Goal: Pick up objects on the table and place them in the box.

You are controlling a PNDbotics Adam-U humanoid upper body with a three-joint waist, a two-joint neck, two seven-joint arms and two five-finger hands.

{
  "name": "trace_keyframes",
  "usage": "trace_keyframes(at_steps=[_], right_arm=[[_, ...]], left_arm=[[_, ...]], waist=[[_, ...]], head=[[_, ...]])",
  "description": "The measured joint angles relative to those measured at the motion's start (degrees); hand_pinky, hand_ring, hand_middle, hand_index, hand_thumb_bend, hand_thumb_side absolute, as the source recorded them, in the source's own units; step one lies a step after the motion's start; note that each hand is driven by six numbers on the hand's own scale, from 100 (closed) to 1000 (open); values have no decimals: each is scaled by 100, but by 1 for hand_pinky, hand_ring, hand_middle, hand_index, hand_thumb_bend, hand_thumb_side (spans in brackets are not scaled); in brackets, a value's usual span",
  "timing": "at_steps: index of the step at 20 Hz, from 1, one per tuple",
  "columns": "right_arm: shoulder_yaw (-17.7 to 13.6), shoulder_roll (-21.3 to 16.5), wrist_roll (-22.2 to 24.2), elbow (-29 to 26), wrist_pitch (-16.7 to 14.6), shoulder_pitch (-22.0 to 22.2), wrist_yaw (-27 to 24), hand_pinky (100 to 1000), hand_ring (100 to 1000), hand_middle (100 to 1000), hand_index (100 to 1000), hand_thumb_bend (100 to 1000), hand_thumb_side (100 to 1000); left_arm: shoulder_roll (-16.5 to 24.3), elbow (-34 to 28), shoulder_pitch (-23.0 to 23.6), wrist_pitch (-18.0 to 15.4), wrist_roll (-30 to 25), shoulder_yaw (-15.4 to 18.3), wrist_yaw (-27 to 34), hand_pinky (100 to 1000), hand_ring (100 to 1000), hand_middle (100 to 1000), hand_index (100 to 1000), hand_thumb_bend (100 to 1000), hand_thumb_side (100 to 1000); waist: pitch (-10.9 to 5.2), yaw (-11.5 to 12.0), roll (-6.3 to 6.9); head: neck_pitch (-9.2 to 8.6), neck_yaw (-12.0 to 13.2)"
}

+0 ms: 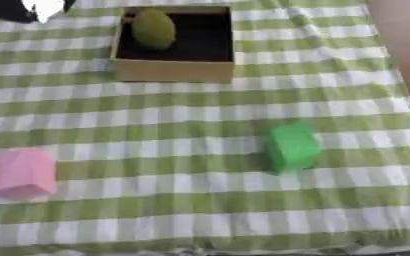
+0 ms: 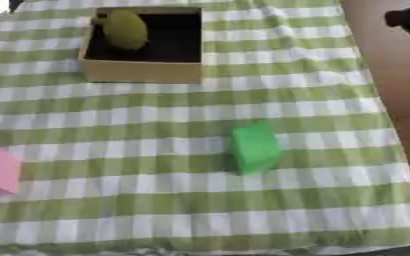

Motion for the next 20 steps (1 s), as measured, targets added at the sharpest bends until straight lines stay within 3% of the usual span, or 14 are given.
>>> trace_keyframes(at_steps=[6, 9, 20], right_arm=[[-8, -2, -95, 0, -95, 0, -59, 992, 827, 594, 848, 100, 566], [-9, -2, -109, 0, -108, 4, -63, 992, 827, 593, 848, 100, 566], [-45, -2, -160, 0, -108, 74, -62, 992, 825, 592, 847, 100, 567]], left_arm=[[642, -684, 879, -129, -463, 129, 346, 906, 919, 876, 947, 524, 454], [799, -851, 1085, -177, -643, 131, 370, 909, 923, 876, 947, 511, 483], [1246, -923, 2053, -383, -913, 231, 359, 922, 937, 872, 939, 633, 527]], waist=[[-28, 20, -93], [-37, 26, -115], [-37, 88, -120]], head=[[1, -9], [1, 35], [1, 94]])
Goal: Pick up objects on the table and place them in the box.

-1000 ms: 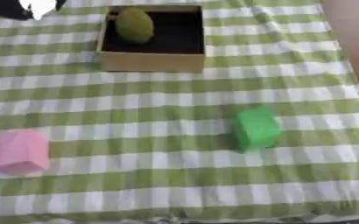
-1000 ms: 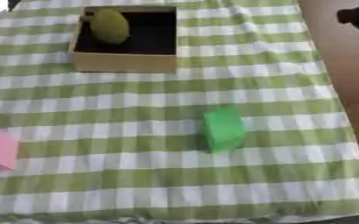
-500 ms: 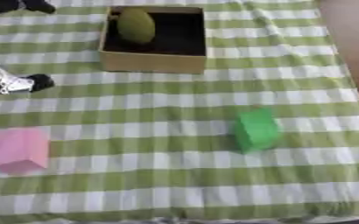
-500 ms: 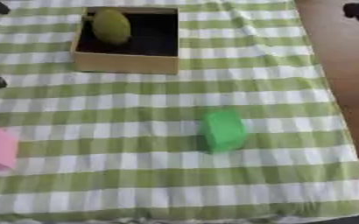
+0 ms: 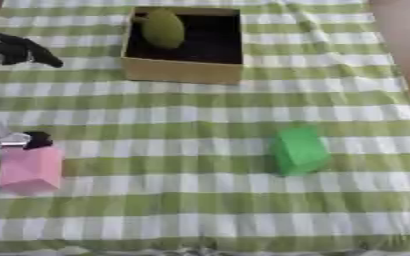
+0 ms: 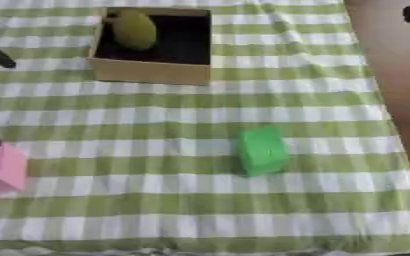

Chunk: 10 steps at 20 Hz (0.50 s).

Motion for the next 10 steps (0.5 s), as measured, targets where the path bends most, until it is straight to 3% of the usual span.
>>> trace_keyframes(at_steps=[10], right_arm=[[0, -16, -1, 0, 13, 7, 4, 993, 824, 590, 846, 100, 570]], left_arm=[[185, -2, 479, -53, -157, 1, -270, 937, 951, 872, 936, 808, 519]], waist=[[-18, 40, 0]], head=[[0, 10]])
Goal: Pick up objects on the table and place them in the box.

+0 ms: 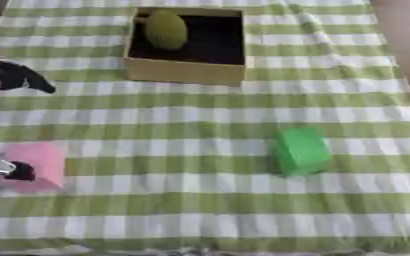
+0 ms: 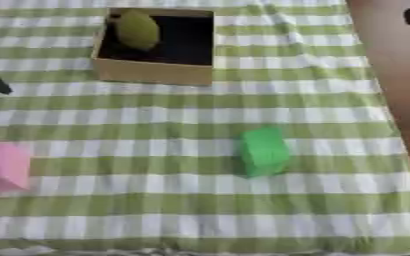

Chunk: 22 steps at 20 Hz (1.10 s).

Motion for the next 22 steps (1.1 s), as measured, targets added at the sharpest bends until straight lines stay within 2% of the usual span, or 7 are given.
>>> trace_keyframes(at_steps=[8, 17, 22], right_arm=[[1, -1, 9, 0, 42, 1, 1, 993, 823, 590, 846, 100, 570], [1, 26, 37, 0, 79, 1, 2, 994, 823, 589, 846, 100, 574], [1, 33, 37, 0, 92, 1, 3, 994, 823, 590, 846, 100, 575]], left_arm=[[22, 0, 68, 95, -99, -70, -288, 927, 938, 856, 937, 827, 541], [-42, 146, 97, 284, -114, -289, -543, 910, 867, 714, 902, 873, 549], [-147, 343, 101, 329, -123, -394, -798, 911, 866, 715, 901, 898, 539]], waist=[[0, -34, 0], [0, -85, 0], [0, -101, 0]], head=[[0, 52], [0, 155], [0, 195]])
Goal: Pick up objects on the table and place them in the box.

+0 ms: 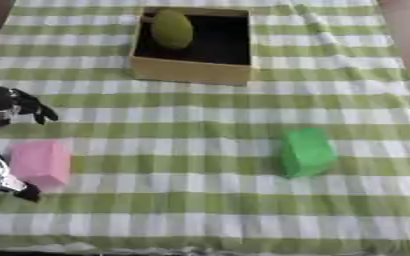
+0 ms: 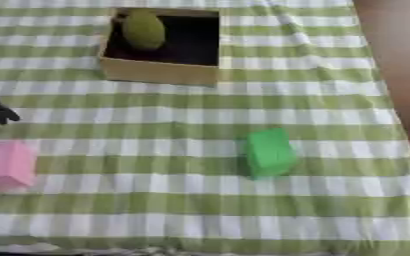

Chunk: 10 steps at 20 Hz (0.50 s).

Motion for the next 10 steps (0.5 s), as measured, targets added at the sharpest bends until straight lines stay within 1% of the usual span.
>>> trace_keyframes(at_steps=[8, 10], right_arm=[[0, 44, 19, 0, 28, 0, 7, 994, 820, 587, 846, 100, 577], [0, 45, 24, 0, 32, 0, 7, 994, 820, 587, 846, 100, 578]], left_arm=[[-157, 344, -1, 92, 122, -61, -414, 903, 855, 717, 888, 856, 514], [-199, 418, -2, 87, 142, -89, -484, 897, 850, 714, 881, 829, 524]], waist=[[0, -25, 0], [0, -31, 0]], head=[[0, 26], [0, 35]])
